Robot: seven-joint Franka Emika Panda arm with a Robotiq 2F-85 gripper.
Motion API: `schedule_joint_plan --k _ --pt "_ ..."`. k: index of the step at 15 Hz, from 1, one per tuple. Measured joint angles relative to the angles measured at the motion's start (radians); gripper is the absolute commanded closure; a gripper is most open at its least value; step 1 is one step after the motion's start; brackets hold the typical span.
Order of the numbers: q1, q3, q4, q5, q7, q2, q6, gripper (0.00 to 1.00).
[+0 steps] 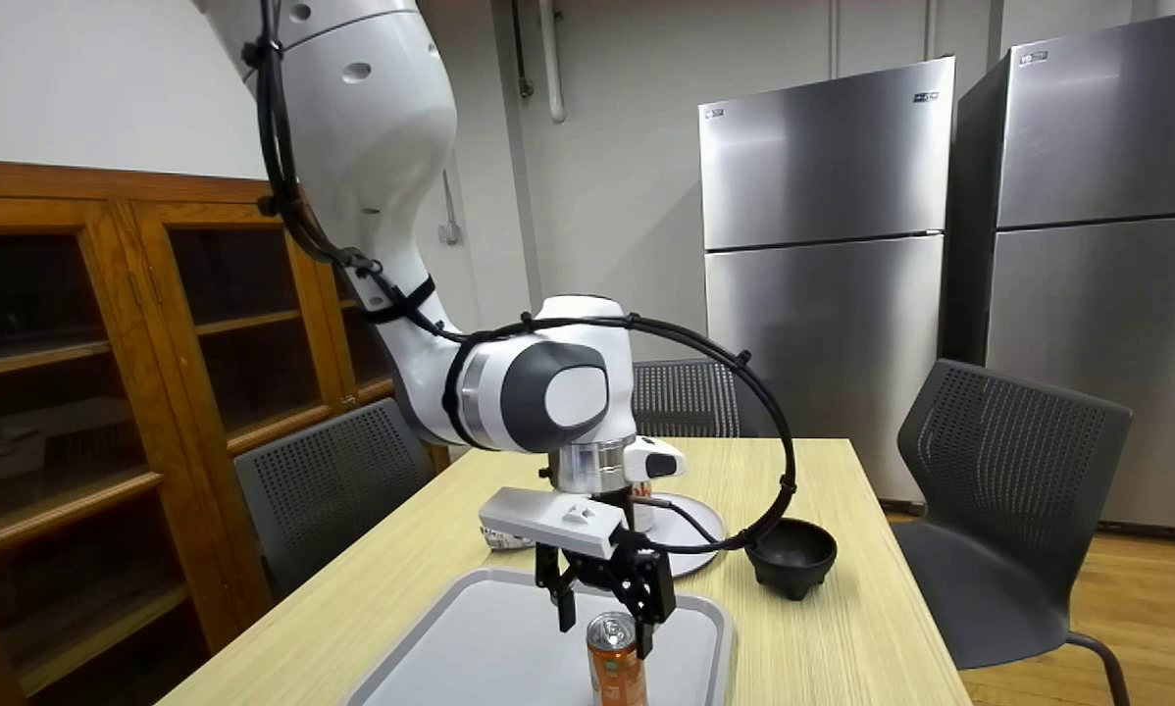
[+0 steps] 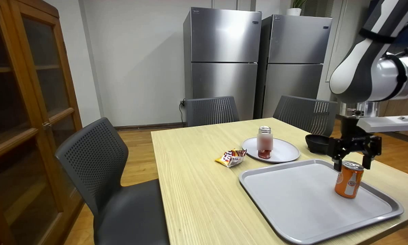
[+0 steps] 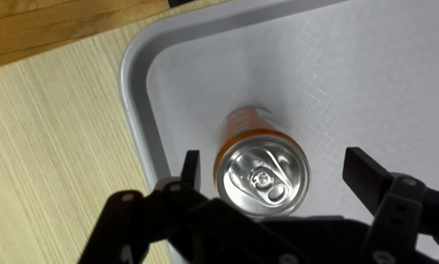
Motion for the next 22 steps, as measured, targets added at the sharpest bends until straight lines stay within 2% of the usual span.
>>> schedule_joint_plan --k 5,6,8,11,12,22 --pt "0.000 0.001 0.016 0.000 0.000 0.027 0.000 0.00" --pt "0.000 0.001 0.019 0.000 0.000 0.033 0.000 0.25" --pt "0.000 0.001 0.026 0.000 0.001 0.042 0.000 0.34" --pt "0.000 0.001 0.033 0.000 0.001 0.050 0.000 0.60" --pt "0.000 0.002 0.035 0.000 0.001 0.050 0.000 0.62" --pt "0.006 0.005 0.039 -0.003 0.001 0.018 0.018 0.62"
